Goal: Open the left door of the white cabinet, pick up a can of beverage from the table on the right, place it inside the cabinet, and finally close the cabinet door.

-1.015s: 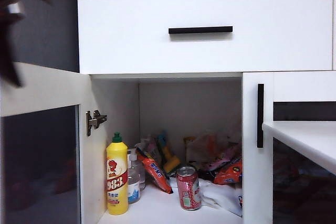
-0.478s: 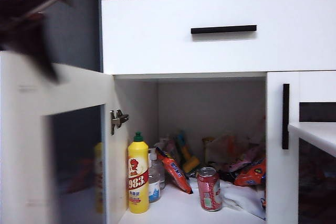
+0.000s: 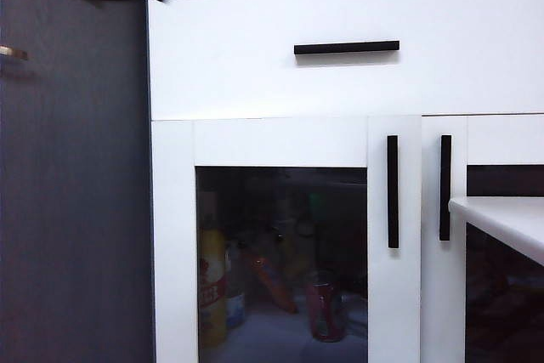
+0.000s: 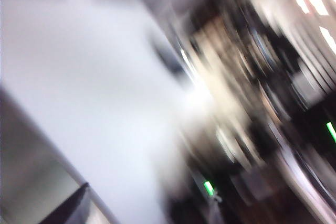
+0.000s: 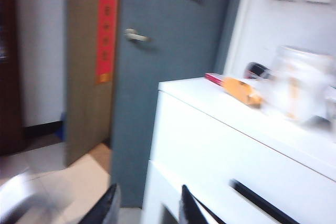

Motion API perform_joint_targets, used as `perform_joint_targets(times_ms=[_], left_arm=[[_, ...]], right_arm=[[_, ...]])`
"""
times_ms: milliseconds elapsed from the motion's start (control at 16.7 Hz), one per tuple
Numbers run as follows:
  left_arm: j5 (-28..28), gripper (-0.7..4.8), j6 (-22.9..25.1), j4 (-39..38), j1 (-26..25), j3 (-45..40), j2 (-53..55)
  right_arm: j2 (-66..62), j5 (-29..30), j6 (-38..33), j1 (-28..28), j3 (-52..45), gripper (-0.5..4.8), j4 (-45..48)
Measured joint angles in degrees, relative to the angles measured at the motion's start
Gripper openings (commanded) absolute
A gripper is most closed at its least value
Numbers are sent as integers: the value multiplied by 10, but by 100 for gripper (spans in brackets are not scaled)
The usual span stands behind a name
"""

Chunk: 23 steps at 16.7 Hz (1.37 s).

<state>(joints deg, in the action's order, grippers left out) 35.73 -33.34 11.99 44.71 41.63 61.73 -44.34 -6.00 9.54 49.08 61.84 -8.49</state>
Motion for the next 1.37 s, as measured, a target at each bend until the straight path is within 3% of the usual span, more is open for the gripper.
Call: perform_joint_targets(times_ms=[119,179,239,299,418,537,717,836,955,1254,1373], left_arm=[[-20,267,22,-16,-1,-1,2],[-27,241,35,-29,-6,-2,4],[-43,142,46,-35,-17,-2,8],[-69,84,64,-43,-29,-1,27],[-60,18,94,-67,-50,-4,66],[-85,12,113,-39,-71,3,109],[-100,12,176,-31,-78,89,212],[-176,-6,212,13,-65,143,271],[-199,-6,222,66,-64,182,333],[-219,-6,235,85,-66,280,475],[-258,-6,240,128,-66,310,507]], right_arm=[[2,-1,0,-24,0,148,2],[2,-6,0,-34,0,147,2],[4,-7,0,-37,0,148,0],[5,-5,0,-34,-1,148,3],[-5,-17,0,-34,-12,148,9],[-10,-10,0,-33,-28,147,-2],[-9,-5,0,-41,-33,148,-3],[-9,-2,0,-57,-33,147,-4],[-9,-4,0,-73,-33,147,-4],[-8,-5,0,-106,-34,147,-3],[-9,-3,0,-114,-34,147,0]])
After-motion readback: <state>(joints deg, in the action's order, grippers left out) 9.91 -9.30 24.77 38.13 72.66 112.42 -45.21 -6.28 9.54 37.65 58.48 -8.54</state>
